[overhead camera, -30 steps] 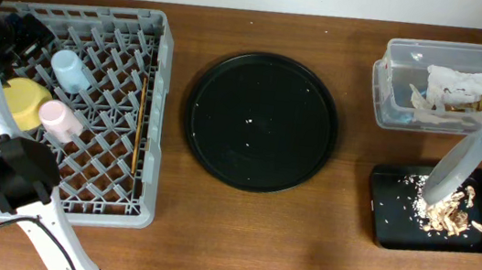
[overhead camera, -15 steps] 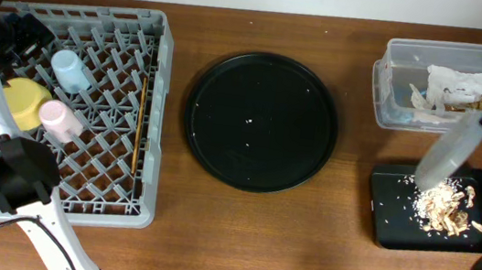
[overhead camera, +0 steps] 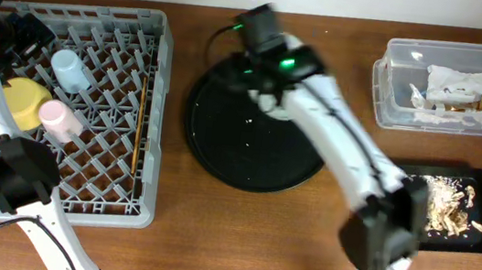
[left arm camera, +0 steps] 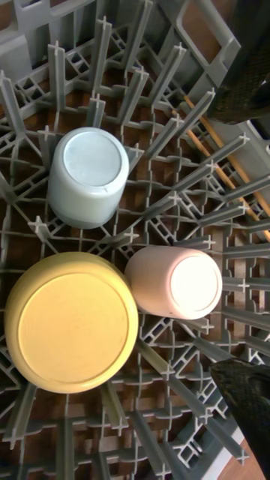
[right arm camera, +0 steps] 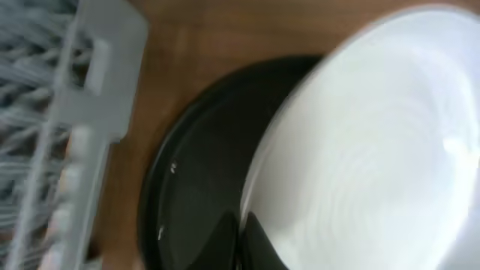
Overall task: Sort waste into correct bins and load items into the dishwasher rack
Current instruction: 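Carry the empty plate to the rack and stand it upright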
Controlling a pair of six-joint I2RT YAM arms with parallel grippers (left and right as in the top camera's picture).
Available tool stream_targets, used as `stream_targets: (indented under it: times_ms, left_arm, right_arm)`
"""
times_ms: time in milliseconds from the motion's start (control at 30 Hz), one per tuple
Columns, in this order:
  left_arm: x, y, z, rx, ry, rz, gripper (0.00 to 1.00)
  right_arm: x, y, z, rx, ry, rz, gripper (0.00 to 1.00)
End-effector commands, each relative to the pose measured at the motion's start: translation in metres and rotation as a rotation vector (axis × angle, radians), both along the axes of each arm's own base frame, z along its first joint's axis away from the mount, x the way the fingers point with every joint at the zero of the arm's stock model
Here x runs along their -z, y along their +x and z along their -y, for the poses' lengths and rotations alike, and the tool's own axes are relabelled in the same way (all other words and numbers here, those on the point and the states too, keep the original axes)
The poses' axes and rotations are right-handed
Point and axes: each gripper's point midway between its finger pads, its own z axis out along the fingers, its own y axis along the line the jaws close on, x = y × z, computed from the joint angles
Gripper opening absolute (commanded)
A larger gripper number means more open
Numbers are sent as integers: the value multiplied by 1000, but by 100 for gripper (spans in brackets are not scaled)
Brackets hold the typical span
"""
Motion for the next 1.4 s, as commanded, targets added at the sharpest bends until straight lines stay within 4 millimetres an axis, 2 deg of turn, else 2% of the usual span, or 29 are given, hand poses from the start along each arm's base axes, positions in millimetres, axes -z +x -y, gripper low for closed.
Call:
stream_targets:
  times_ms: [0,67,300,400,533,567,633,667,767,800,867,933,1000,1100,1167,1233,1333,1367]
  left_arm:
    - [-4,-1,-3,-18,2,11,99]
    - [-4,-1,-3,-19,1,11,99]
    - [-4,-1,-3,-18,2,11,99]
    - [-4,-1,-3,-18,2,11,99]
    - [-4,-1,-3,-18,2,11,100]
    - [-4,-1,-3,-18,1,11,99]
    - [-4,-1,-3,-18,1,11,99]
    - [-4,-1,-3,-18,1,11,99]
    - [-4,-1,-3,-18,1,11,99]
    - [-4,-1,-3,-18,2,11,99]
    - [-4,-1,-3,-18,2,11,99]
    - [-4,-1,-3,-19,1,11,99]
    - [-4,-1,-3,-19,1,11,99]
    - [-4,-1,-3,-19,1,11,99]
    - [-4,-1,-3,-19,1,11,99]
    - [-4,-1,-3,-19,1,11,99]
    - [-4,-1,-3,-18,2,11,99]
    - [-4,-1,-3,-18,2,11,99]
  right_arm:
    - [52,12,-7,62,-190,45,5]
    - [83,6,-20,34,-216,7,4]
    - [95,-11,-27,-8,-224,-56,4]
    - [63,-19,-59,-61,-168,-5,4]
    - [-3,-25,-93,-113,-72,71,4]
    - [-36,-27,-109,-156,25,90,4]
    - [-74,-32,-127,-226,184,86,4]
    - [-104,-33,-136,-242,347,62,4]
    - [-145,-35,-160,-376,666,-5,4]
    - [-151,-31,-162,-365,740,-35,4]
    - [-153,-21,-164,-337,822,-68,4]
    - [-161,-21,-174,-396,892,-69,4]
    - [-159,-20,-186,-388,975,-130,4]
    - [-134,-18,-203,-413,1030,-219,4]
    - [-104,-14,-213,-391,1047,-298,4]
    - [-89,-11,-218,-389,1060,-331,4]
    - [-83,-9,-218,-378,1052,-331,4]
    - [-77,-5,-216,-364,1024,-304,11]
